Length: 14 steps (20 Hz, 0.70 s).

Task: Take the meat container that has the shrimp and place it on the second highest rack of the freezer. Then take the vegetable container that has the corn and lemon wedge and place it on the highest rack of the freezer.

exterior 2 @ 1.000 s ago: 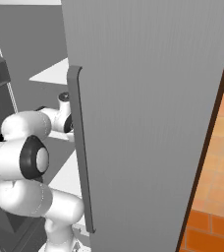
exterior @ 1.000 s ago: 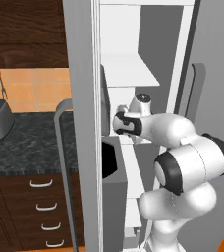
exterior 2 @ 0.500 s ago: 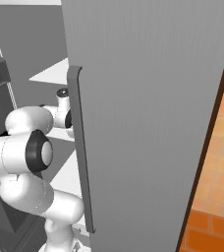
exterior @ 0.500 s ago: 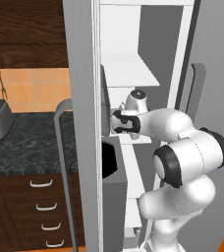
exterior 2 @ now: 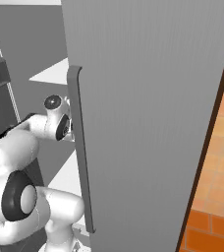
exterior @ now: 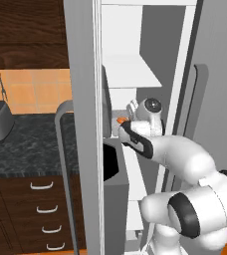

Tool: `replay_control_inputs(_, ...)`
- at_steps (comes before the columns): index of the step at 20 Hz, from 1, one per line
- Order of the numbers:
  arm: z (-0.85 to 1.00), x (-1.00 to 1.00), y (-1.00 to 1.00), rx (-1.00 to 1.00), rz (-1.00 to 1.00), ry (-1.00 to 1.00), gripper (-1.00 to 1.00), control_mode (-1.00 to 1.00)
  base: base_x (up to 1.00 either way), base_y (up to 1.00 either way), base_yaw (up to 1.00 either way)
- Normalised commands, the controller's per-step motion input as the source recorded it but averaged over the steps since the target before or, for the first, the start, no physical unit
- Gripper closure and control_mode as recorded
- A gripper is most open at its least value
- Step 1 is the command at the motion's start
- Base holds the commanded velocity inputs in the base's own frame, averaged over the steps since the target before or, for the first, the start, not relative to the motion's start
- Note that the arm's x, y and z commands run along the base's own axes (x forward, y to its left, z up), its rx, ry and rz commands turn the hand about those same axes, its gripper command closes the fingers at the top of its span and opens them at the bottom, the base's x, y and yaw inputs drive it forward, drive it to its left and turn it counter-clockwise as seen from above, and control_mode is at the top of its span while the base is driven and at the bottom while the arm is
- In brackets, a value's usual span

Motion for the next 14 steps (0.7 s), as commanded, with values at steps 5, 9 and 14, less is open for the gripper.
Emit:
replay_control_inputs(5,1.0,-0.84,0.0,0.01,0.07,-0.02,-1.0,-1.0,0.0,0.0,0.0)
replay_control_inputs(9,0.84,-0.99,0.0,0.0,0.11,0.14,-1.0,-1.0,0.0,0.0,0.0)
replay_control_inputs(14,0.59,-0.92,0.0,0.0,0.11,0.28,-1.0,-1.0,0.0,0.0,0.0)
